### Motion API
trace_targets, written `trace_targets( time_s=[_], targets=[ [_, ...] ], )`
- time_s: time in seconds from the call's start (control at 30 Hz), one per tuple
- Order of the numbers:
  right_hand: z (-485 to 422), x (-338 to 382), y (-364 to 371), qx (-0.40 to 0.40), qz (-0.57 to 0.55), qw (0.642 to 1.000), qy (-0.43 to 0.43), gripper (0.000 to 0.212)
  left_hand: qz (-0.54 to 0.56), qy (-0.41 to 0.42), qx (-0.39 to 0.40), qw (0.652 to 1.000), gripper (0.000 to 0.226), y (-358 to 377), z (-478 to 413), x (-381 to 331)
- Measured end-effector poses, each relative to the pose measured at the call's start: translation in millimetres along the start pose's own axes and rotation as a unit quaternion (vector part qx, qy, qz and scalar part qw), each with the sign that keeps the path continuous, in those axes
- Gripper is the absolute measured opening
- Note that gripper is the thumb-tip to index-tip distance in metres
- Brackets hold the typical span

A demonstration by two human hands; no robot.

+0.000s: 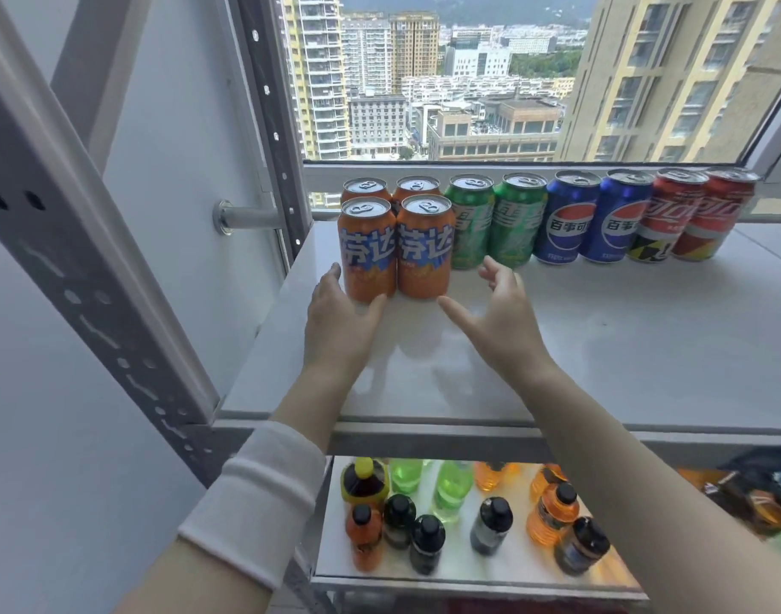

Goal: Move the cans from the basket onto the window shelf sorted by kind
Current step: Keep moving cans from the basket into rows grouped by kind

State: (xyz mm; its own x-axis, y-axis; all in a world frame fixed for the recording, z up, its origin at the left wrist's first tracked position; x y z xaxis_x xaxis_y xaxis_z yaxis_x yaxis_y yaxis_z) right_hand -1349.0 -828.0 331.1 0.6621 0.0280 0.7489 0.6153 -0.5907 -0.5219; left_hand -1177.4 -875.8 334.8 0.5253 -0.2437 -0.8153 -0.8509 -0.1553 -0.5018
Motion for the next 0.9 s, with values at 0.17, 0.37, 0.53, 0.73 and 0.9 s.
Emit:
trace_targets(
  time_s=[0.17,0.37,0.53,0.73,0.9],
  targets=[
    [55.6,-2.1,-27.8,-0.011,0.057,0.995,-0.078,0.068,-0.033,0.067,-0.044,0.996,0.060,-0.6,66.5,-12.3],
    [135.7,-12.0,-77.0,-0.057,0.097,0.989,-0.101,0.058,-0.041,0.146,-0.042,0.988,0.053,2.4,150.0,-24.7],
    [208.6,-30.4,-113.5,-0.083,0.124,0.986,-0.073,0.055,-0.027,0.173,0.005,0.985,0.054,12.5,211.4,-20.4],
    [296.1,-69.7,-152.8,-0.058,0.130,0.990,-0.008,0.053,-0.021,0.149,0.080,0.985,0.050,40.1,299.9,-10.4],
    [348.4,-120.9,-200.0,-0.044,0.125,0.990,0.051,0.051,-0.042,0.123,0.123,0.984,0.050,71.4,357.1,-6.9]
  ],
)
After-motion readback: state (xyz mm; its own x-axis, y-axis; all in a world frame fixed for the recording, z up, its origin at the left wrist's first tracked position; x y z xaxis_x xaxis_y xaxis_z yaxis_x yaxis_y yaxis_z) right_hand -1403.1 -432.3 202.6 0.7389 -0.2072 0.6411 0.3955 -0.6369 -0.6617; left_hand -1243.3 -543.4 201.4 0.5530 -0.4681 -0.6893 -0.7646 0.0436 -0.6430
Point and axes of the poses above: each hand's wrist, its own z-axis away from the middle knuckle, its own y-axis out of the palm, x = y × z, the point moved 3 cm from there along -z, towards the middle knuckle, and after that the axes turned 4 degrees about -x, right-handed, at the moved point
